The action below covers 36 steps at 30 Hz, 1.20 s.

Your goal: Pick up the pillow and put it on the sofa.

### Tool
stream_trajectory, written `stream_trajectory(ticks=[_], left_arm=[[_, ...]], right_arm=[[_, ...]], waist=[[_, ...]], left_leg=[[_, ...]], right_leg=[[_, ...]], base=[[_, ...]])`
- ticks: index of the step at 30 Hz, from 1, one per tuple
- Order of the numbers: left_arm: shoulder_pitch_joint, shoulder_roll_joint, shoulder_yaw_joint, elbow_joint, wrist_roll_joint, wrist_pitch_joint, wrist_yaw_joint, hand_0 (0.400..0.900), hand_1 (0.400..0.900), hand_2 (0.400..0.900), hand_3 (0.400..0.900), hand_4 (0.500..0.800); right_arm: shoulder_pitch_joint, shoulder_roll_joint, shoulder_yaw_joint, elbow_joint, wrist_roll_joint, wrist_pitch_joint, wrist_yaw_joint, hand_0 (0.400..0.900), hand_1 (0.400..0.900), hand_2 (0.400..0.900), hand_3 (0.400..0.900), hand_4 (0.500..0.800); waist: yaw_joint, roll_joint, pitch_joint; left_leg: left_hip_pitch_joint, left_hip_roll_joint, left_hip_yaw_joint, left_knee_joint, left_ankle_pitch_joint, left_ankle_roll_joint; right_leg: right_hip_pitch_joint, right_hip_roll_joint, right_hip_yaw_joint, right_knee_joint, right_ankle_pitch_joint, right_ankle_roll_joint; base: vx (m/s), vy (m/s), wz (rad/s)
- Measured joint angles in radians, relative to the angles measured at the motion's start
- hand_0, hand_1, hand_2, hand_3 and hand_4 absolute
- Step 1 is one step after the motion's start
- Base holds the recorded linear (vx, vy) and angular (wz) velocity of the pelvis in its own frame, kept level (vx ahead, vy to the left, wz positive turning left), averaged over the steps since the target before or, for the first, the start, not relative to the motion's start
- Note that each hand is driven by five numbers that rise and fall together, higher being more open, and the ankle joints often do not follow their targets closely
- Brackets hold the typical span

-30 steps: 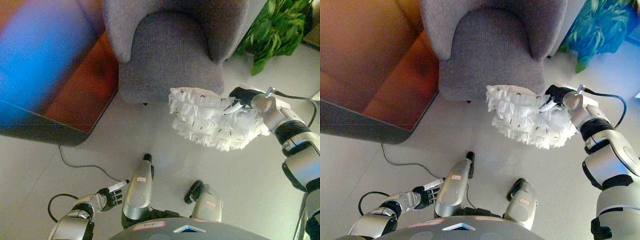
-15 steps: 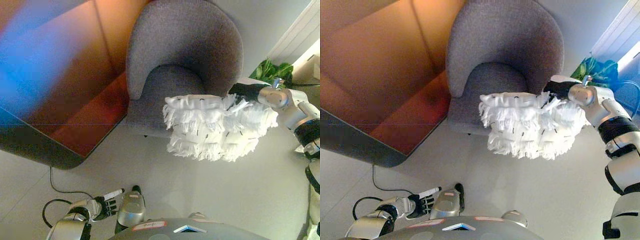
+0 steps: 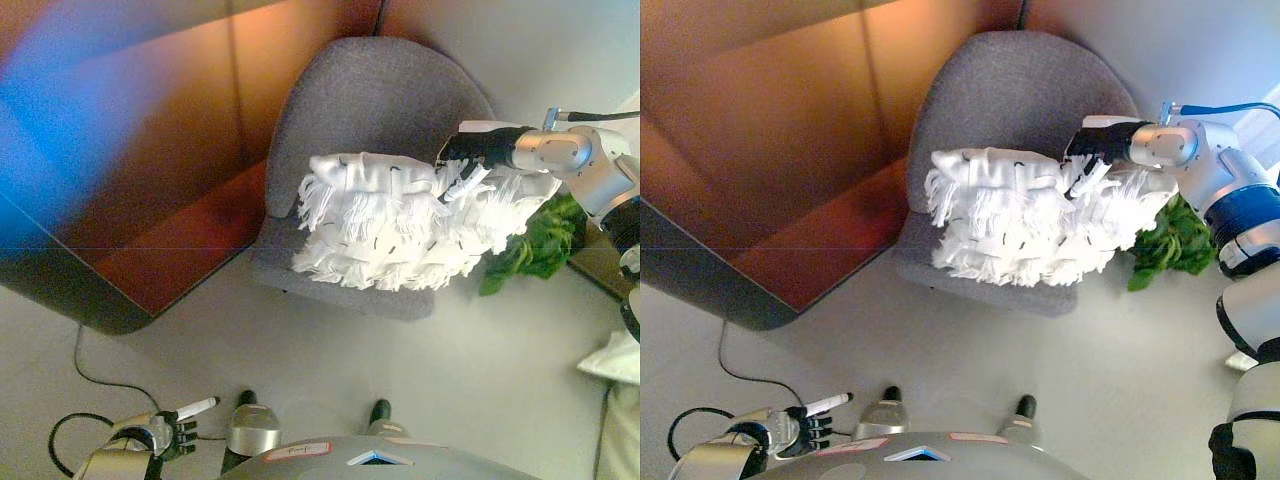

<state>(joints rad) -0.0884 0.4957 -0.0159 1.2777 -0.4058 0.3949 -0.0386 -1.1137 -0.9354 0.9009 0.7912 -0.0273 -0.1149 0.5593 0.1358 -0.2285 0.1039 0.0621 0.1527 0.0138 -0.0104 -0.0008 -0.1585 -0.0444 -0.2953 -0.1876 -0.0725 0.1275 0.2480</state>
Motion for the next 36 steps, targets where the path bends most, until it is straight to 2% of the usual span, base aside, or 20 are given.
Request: stream_trajectory(ticks=[1, 3, 4, 5, 6, 12, 20, 24, 25, 26, 29, 31, 33, 36], left_arm=[[0.017, 0.006, 0.01, -0.011, 0.009, -0.011, 0.021, 0.9, 0.9, 0.9, 0.9, 0.8], [0.039, -0.024, -0.004, -0.031, 0.008, -0.001, 0.023, 0.9, 0.9, 0.9, 0.9, 0.8], [0.039, -0.043, -0.017, -0.033, 0.007, 0.009, 0.031, 0.9, 0.9, 0.9, 0.9, 0.8], [0.049, -0.066, -0.003, -0.036, -0.005, 0.009, 0.045, 0.9, 0.9, 0.9, 0.9, 0.8], [0.058, -0.073, 0.022, -0.041, -0.012, 0.002, 0.053, 0.9, 0.9, 0.9, 0.9, 0.8], [0.053, -0.084, 0.021, -0.055, -0.016, -0.021, 0.075, 0.9, 0.9, 0.9, 0.9, 0.8], [0.048, -0.085, 0.015, -0.057, -0.045, -0.041, 0.084, 0.9, 0.9, 0.9, 0.9, 0.8], [-0.002, -0.084, -0.002, -0.053, -0.079, -0.05, 0.084, 0.9, 0.9, 0.9, 0.9, 0.8], [-0.009, -0.085, -0.003, -0.052, -0.082, -0.05, 0.081, 0.9, 0.9, 0.9, 0.9, 0.8], [-0.011, -0.085, -0.004, -0.052, -0.083, -0.05, 0.077, 0.9, 0.9, 0.9, 0.9, 0.8], [-0.02, -0.092, -0.02, -0.048, -0.113, -0.069, 0.047, 0.9, 0.9, 0.9, 0.9, 0.8], [-0.026, -0.106, -0.036, -0.049, -0.122, -0.08, 0.03, 0.9, 0.9, 0.9, 0.9, 0.8], [-0.018, -0.107, -0.04, -0.045, -0.13, -0.083, 0.019, 0.9, 0.9, 0.9, 0.9, 0.8], [-0.011, -0.107, -0.038, -0.033, -0.142, -0.095, 0.001, 0.9, 0.9, 0.9, 0.9, 0.8]], right_arm=[[0.013, 0.003, -0.004, 0.0, 0.007, 0.008, -0.003, 0.4, 0.4, 0.4, 0.4, 0.5], [0.007, -0.008, -0.004, -0.005, 0.023, 0.029, 0.004, 0.4, 0.4, 0.4, 0.4, 0.5], [0.007, -0.02, -0.005, -0.011, 0.025, 0.038, 0.009, 0.4, 0.4, 0.4, 0.4, 0.5], [0.007, -0.031, -0.004, -0.027, 0.023, 0.058, 0.017, 0.4, 0.4, 0.4, 0.4, 0.5], [0.003, -0.042, -0.003, -0.038, 0.024, 0.072, 0.022, 0.4, 0.4, 0.4, 0.4, 0.5], [-0.019, -0.041, -0.001, -0.039, 0.025, 0.126, 0.029, 0.4, 0.4, 0.4, 0.4, 0.5], [-0.019, -0.019, -0.003, -0.014, 0.07, 0.18, 0.04, 0.4, 0.4, 0.4, 0.4, 0.5], [-0.025, 0.023, -0.005, 0.128, 0.109, 0.222, 0.031, 0.4, 0.4, 0.4, 0.4, 0.5], [-0.025, 0.042, -0.005, 0.177, 0.11, 0.224, 0.007, 0.839, 0.839, 0.839, 0.839, 0.764], [-0.027, 0.057, -0.006, 0.217, 0.111, 0.226, -0.037, 0.9, 0.9, 0.9, 0.9, 0.8], [-0.104, 0.077, -0.069, 0.336, 0.092, 0.274, -0.191, 0.9, 0.9, 0.9, 0.9, 0.8], [-0.188, 0.074, -0.074, 0.407, 0.089, 0.308, -0.263, 0.9, 0.9, 0.9, 0.9, 0.8], [-0.228, 0.07, -0.077, 0.415, 0.068, 0.329, -0.292, 0.9, 0.9, 0.9, 0.9, 0.8], [-0.237, 0.059, -0.077, 0.416, 0.056, 0.334, -0.312, 0.9, 0.9, 0.9, 0.9, 0.8]], waist=[[-0.012, 0.009, -0.007], [-0.001, 0.042, -0.01], [-0.004, 0.052, -0.005], [0.001, 0.058, 0.0], [0.003, 0.069, 0.006], [0.007, 0.098, 0.036], [0.026, 0.133, 0.063], [0.04, 0.165, 0.086], [0.045, 0.172, 0.09], [0.055, 0.179, 0.095], [0.064, 0.207, 0.113], [0.065, 0.23, 0.128], [0.066, 0.243, 0.135], [0.076, 0.252, 0.141]], left_leg=[[-0.006, 0.043, -0.022, 0.015, -0.005, -0.024], [-0.057, 0.124, -0.014, 0.1, -0.041, -0.048], [-0.069, 0.149, -0.016, 0.116, -0.04, -0.047], [-0.063, 0.159, -0.033, 0.114, -0.039, -0.046], [-0.06, 0.165, -0.053, 0.109, -0.033, -0.051], [-0.065, 0.159, -0.058, 0.074, -0.023, -0.088], [-0.118, 0.155, -0.084, 0.058, -0.003, -0.089], [-0.19, 0.156, -0.123, 0.054, 0.023, -0.091], [-0.202, 0.157, -0.133, 0.048, 0.029, -0.09], [-0.217, 0.156, -0.139, 0.052, 0.031, -0.09], [-0.278, 0.145, -0.147, 0.06, 0.048, -0.102], [-0.303, 0.141, -0.158, 0.049, 0.066, -0.092], [-0.32, 0.14, -0.155, 0.044, 0.076, -0.078], [-0.332, 0.138, -0.152, 0.037, 0.087, -0.08]], right_leg=[[0.012, 0.043, 0.011, 0.028, 0.032, -0.069], [0.013, 0.129, 0.008, 0.049, -0.003, -0.098], [0.013, 0.151, 0.0, 0.071, -0.019, -0.112], [0.009, 0.164, -0.003, 0.099, -0.042, -0.12], [0.013, 0.169, -0.011, 0.12, -0.062, -0.122], [-0.021, 0.148, -0.017, 0.194, -0.11, -0.109], [-0.123, 0.127, -0.021, 0.326, -0.173, -0.118], [-0.215, 0.113, -0.034, 0.426, -0.22, -0.13], [-0.238, 0.11, -0.038, 0.452, -0.23, -0.135], [-0.258, 0.106, -0.039, 0.475, -0.239, -0.139], [-0.336, 0.093, -0.039, 0.532, -0.254, -0.147], [-0.373, 0.083, -0.041, 0.558, -0.257, -0.152], [-0.399, 0.073, -0.044, 0.586, -0.269, -0.156], [-0.429, 0.063, -0.044, 0.621, -0.286, -0.163]], base=[[0.38, -0.478, 0.94], [0.3, -0.329, 0.73], [0.16, -0.186, 0.3], [0.1, -0.14, 0.19], [0.09, -0.15, 0.11], [0.08, -0.08, 0.15], [-0.03, -0.006, 0.21], [-0.13, -0.058, 0.25], [-0.14, -0.001, 0.14], [-0.14, 0.033, 0.13], [-0.14, 0.029, 0.12], [-0.09, 0.031, 0.06], [-0.04, 0.039, 0.0], [0.0, 0.032, -0.06]])
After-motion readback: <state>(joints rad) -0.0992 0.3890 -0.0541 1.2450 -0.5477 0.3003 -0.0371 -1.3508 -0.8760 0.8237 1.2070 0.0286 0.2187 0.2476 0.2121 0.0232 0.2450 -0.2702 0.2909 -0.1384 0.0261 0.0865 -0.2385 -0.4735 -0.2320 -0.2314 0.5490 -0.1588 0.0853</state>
